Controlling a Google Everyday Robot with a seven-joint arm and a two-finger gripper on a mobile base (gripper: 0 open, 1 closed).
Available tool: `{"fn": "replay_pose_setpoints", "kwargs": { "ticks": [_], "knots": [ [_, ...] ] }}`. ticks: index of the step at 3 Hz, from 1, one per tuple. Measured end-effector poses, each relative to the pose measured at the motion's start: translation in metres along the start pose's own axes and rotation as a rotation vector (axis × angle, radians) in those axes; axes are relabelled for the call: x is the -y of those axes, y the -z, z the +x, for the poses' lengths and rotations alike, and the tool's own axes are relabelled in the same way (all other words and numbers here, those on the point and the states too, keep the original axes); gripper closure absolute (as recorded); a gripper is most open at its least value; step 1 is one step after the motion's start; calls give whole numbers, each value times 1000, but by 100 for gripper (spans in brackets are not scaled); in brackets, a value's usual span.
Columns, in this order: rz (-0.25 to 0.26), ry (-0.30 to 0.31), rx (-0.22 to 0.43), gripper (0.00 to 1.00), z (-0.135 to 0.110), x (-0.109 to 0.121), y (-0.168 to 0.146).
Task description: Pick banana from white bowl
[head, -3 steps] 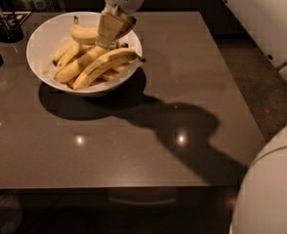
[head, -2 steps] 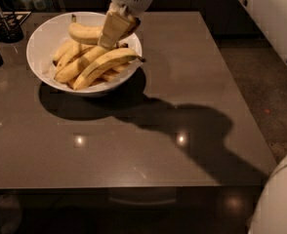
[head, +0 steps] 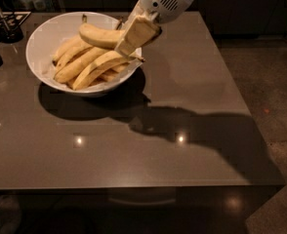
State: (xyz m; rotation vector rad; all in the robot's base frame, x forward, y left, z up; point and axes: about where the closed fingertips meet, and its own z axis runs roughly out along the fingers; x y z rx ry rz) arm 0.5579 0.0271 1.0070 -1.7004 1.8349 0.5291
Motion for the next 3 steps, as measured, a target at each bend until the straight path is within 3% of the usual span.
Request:
{"fn": "replay_pose_setpoints", "kwargs": {
  "ticks": [2,3],
  "knots": [
    [29,-97,37,100,44,-34,38],
    [31,-104,36,100,48,-35,39]
  ]
}}
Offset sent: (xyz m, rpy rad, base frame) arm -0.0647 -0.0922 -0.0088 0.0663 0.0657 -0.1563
